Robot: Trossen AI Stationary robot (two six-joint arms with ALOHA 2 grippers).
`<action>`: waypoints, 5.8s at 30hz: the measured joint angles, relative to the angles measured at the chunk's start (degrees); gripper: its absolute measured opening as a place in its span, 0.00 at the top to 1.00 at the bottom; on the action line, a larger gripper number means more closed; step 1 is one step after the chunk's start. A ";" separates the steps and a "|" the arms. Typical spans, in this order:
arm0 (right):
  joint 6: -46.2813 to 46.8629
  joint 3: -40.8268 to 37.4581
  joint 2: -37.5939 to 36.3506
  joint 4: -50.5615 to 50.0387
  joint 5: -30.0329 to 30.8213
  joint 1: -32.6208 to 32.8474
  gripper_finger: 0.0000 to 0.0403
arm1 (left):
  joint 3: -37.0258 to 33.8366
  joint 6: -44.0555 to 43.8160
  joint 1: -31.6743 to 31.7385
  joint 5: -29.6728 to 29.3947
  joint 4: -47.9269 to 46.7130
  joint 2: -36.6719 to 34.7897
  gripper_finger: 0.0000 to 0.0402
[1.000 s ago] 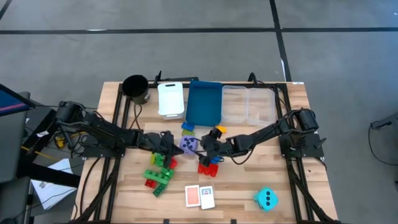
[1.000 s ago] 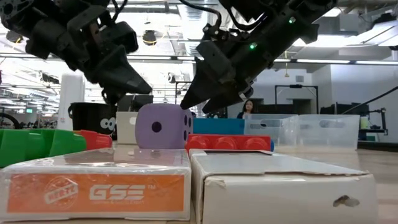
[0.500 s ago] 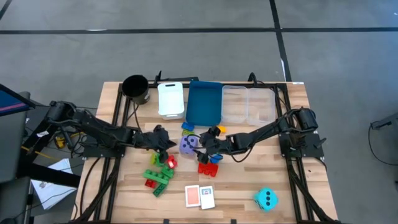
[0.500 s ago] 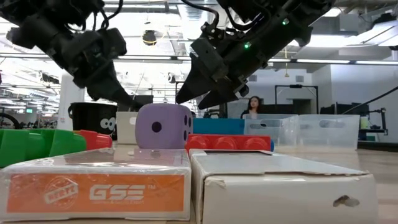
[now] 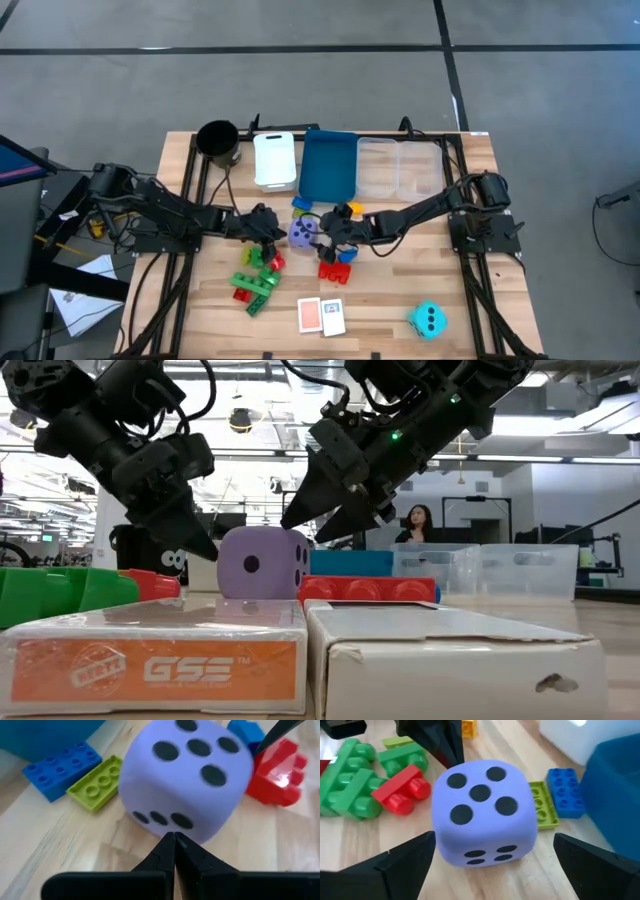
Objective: Pick & Place Toys
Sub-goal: Put the violet dice into the blue bin, then put the blue dice into the blue bin
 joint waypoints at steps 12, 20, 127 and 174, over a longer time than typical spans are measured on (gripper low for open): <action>-0.83 0.00 0.00 -0.04 -1.47 -0.80 0.01 | 0.00 0.00 0.00 0.07 2.68 -0.01 1.00; -3.13 0.00 0.02 -0.04 -2.24 -1.89 0.01 | 0.00 0.02 -0.02 0.07 3.74 -0.01 1.00; -17.75 3.41 -9.20 -8.17 -12.10 -35.35 0.24 | 0.00 1.47 -0.12 -2.23 -3.82 -15.48 0.97; 1.28 0.28 -30.25 -33.72 26.04 8.33 0.03 | -0.02 7.67 0.00 -0.96 15.24 -15.22 0.97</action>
